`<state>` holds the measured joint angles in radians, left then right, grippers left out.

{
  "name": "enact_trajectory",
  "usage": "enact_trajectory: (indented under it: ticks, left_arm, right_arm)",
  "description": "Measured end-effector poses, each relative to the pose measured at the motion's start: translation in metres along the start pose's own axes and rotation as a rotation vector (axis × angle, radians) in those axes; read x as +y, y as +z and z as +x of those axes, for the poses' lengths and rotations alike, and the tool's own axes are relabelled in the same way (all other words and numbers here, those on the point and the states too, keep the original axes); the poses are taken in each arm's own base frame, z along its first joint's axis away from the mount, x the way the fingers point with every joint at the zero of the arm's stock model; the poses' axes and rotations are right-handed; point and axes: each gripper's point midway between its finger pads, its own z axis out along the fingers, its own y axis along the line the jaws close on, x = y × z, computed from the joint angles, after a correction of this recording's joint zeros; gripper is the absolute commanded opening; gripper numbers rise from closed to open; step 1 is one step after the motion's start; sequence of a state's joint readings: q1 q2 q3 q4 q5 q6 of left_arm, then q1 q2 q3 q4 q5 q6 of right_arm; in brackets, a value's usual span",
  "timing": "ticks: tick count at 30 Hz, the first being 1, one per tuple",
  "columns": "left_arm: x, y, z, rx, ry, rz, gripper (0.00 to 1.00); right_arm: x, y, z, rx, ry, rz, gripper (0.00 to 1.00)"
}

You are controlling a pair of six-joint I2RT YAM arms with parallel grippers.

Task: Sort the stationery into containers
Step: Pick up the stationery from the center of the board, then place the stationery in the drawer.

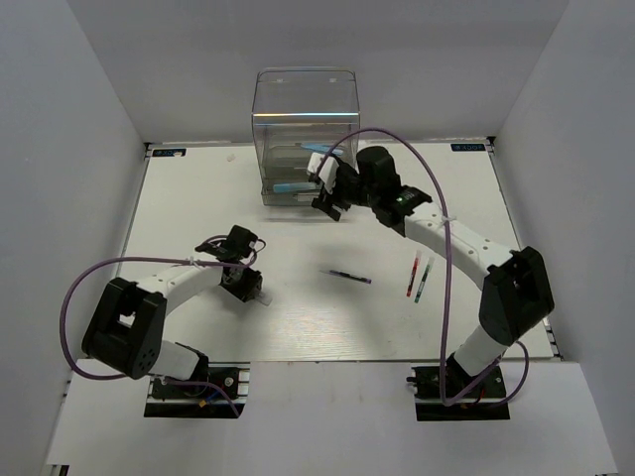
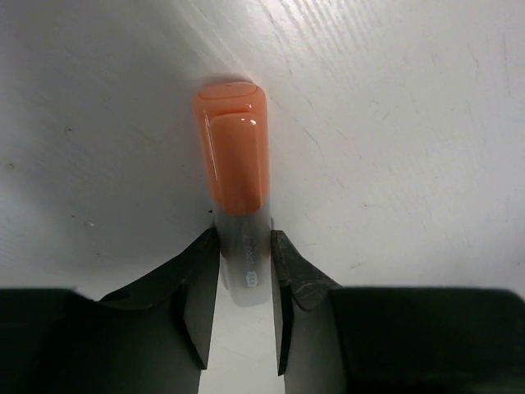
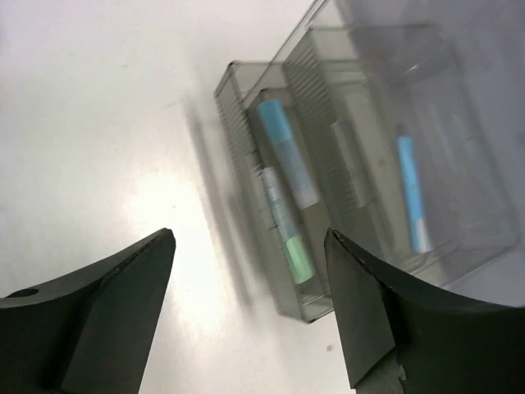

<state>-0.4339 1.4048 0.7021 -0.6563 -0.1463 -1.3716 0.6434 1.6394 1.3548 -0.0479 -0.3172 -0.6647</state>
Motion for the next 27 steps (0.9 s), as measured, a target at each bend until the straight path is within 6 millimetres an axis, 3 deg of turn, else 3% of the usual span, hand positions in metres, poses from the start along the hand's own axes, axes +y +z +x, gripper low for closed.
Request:
enact_trajectory:
  ticks: [1,6,9,10,13,17,24,27]
  left_arm:
    - [-0.002,0.000,0.001,0.004,0.002,0.007,0.34]
    - [-0.014,0.000,0.002,0.014,0.035,0.041,0.24]
    - [-0.029,-0.003,0.005,0.026,0.064,0.093,0.16]
    - [-0.037,-0.006,0.006,0.035,0.071,0.124,0.14]
    - [-0.071,-0.016,0.006,0.047,0.090,0.263,0.08]
    - [-0.122,-0.041,0.004,0.051,0.109,0.468,0.02]
    - [-0.232,-0.111,-0.020,-0.009,0.139,0.792,0.00]
    - [-0.261,-0.124,-0.027,-0.024,0.136,0.861,0.00]
  right_arm:
    - [0.008,-0.004,0.004,0.005,0.032,-0.013,0.90]
    - [0.038,-0.011,0.036,0.064,0.160,-0.063,0.90]
    - [0.054,-0.016,0.060,0.115,0.249,-0.089,0.67]
    - [0.060,-0.019,0.068,0.132,0.280,-0.097,0.45]
    - [0.072,-0.028,0.086,0.174,0.356,-0.113,0.13]
    - [0.083,-0.040,0.101,0.211,0.415,-0.115,0.11]
    - [0.102,-0.056,0.121,0.256,0.455,-0.124,0.12]
    - [0.105,-0.058,0.128,0.272,0.469,-0.124,0.14]
